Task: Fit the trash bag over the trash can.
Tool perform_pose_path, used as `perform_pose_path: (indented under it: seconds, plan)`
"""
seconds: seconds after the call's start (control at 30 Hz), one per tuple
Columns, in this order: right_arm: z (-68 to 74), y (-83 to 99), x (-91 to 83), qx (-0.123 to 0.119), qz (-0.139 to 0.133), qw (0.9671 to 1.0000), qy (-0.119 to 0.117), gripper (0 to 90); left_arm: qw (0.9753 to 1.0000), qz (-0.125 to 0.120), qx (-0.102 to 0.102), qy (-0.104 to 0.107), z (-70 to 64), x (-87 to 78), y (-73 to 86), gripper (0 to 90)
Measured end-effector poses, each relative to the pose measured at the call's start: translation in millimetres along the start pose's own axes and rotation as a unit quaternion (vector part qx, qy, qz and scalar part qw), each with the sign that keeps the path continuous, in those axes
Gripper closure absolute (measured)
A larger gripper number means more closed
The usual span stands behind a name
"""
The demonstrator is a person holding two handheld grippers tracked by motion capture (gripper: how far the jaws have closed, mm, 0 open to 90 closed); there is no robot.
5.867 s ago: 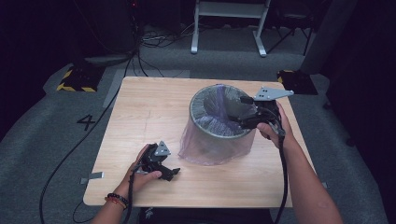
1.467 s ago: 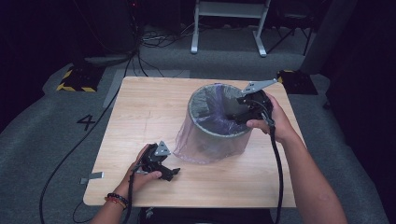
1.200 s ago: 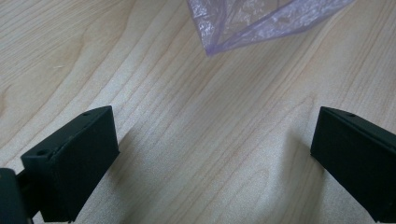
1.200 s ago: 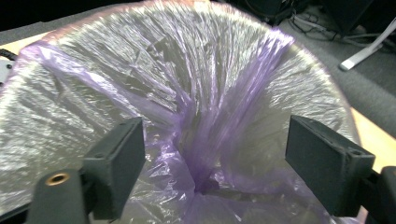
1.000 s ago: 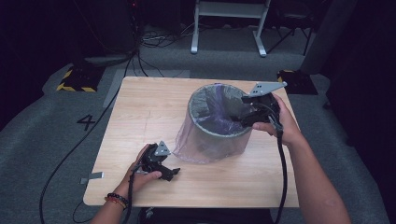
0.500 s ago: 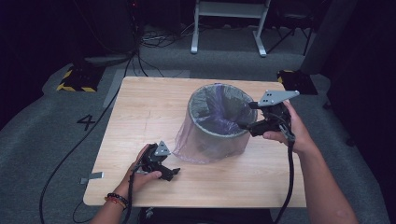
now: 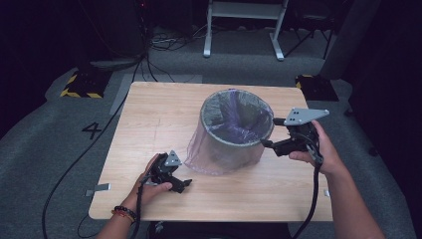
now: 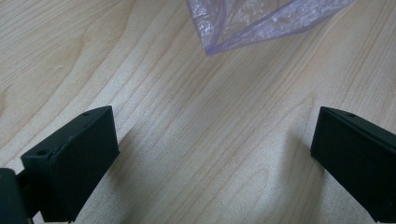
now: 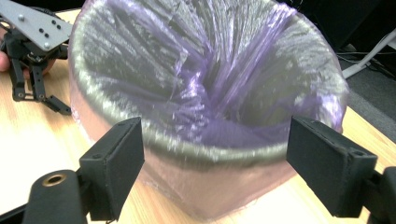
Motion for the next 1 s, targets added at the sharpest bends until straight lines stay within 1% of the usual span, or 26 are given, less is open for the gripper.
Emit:
perform_pose_path:
  seconds: [0.13,0.3,0.37,0.47,0.5,0.63,0.83,0.87,1.0]
  plan:
    - [1.8,11.1,-0.7,0.001,0.006,1.0,0.0,19.3,1.0,0.0,0.0,0.0,0.0,0.0,0.0,0.7]
    - [3.2,28.0,3.6,0.003,0.017,0.9998,-0.004,19.1,1.0,0.0,0.0,0.0,0.0,0.0,0.0,0.7]
    - [3.5,34.8,6.4,0.006,0.022,0.9997,-0.005,19.1,1.0,0.0,0.0,0.0,0.0,0.0,0.0,0.7]
    - [4.9,45.8,12.3,0.006,0.033,0.9994,-0.002,19.3,1.0,0.0,0.0,0.0,0.0,0.0,0.0,0.7]
    - [5.4,49.5,14.4,0.002,0.037,0.9993,0.0,19.3,1.0,0.0,0.0,0.0,-0.1,0.0,0.0,0.7]
    - [7.5,64.5,23.0,0.004,0.051,0.9987,0.002,19.3,1.0,0.0,0.0,0.0,-0.1,0.0,0.0,0.7]
    - [9.3,90.3,35.2,0.019,0.069,0.9974,-0.006,19.3,1.0,0.0,0.0,0.0,0.0,0.0,0.0,0.7]
    - [8.7,94.0,36.4,0.019,0.072,0.9972,-0.004,19.3,1.0,0.0,0.0,0.0,0.0,0.0,0.0,0.7]
    - [5.5,114.3,41.2,0.036,0.084,0.9958,0.002,19.3,1.0,0.0,0.0,0.0,0.0,0.0,0.0,0.7]
Point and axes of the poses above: each handheld gripper's, and its own axes: x roughly forward along the jaws, y roughly out of its underside, z roughly to its left, the point moved 6 cm from there along x, roughly forward along the jaws, and after that the axes turned 1 degree about -z, right-handed, at the moved point
